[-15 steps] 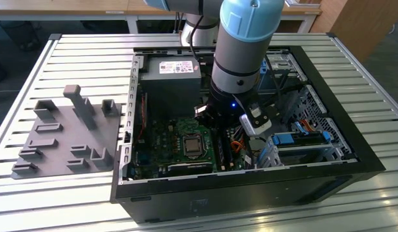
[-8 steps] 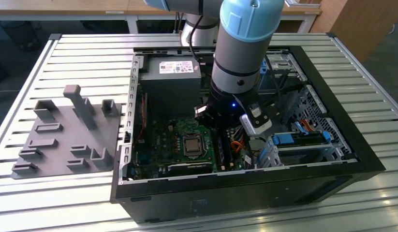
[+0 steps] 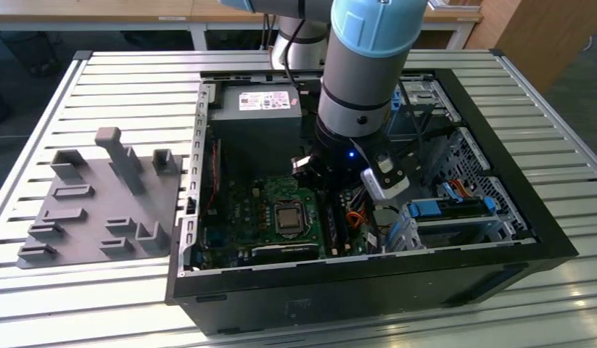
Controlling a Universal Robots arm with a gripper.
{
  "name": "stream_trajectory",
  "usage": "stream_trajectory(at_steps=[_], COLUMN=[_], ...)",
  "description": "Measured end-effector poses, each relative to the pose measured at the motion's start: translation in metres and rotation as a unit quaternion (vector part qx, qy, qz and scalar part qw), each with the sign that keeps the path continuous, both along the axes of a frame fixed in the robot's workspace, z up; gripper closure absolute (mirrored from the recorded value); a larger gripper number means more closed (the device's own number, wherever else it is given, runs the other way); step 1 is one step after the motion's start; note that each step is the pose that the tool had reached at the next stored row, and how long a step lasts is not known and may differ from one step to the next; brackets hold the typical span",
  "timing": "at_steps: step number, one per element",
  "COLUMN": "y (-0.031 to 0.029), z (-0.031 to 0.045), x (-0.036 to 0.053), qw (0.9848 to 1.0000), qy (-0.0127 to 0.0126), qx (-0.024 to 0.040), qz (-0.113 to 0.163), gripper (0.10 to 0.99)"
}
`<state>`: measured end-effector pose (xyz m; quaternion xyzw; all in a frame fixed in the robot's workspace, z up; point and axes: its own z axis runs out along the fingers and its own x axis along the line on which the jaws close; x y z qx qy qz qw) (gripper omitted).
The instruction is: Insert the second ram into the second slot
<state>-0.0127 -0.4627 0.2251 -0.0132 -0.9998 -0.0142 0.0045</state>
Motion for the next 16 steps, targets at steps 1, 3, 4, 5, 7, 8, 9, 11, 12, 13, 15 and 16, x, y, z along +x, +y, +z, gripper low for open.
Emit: stream_trajectory(at_steps=[1, 3, 4, 5, 7, 8, 9, 11, 12, 13, 15, 16], y=[0.0, 0.0, 0.0, 0.0, 0.0, 0.0, 0.0, 0.0, 0.0, 0.0, 0.0, 0.0], z=[0.0, -0.0007, -0.0011, -0.0016, -0.0027, -0.0031, -0.0034, -0.0038, -0.0043, -0.0046, -0.0055, -0.006], x=[0.0002, 0.0004, 0.0004, 0.0004, 0.0004, 0.0004, 0.0004, 0.0004, 0.0004, 0.0004, 0.0004, 0.0004], qw=[1.0, 1.0, 1.0, 1.0, 1.0, 1.0, 1.0, 0.9999, 0.9999, 0.9999, 0.9999, 0.9999], qy=[0.0, 0.0011, 0.0017, 0.0022, 0.0027, 0.0029, 0.0031, 0.0033, 0.0033, 0.0033, 0.0034, 0.0034], qx=[-0.0006, -0.0013, -0.0013, -0.0014, -0.0013, -0.0014, -0.0014, -0.0014, -0.0014, -0.0014, -0.0014, -0.0014], qz=[0.0, 0.0, 0.001, 0.002, 0.002, 0.004, 0.006, 0.012, 0.012, 0.012, 0.013, 0.013], gripper=[0.949, 0.949, 0.949, 0.949, 0.949, 0.949, 0.949, 0.949, 0.949, 0.949, 0.949, 0.949])
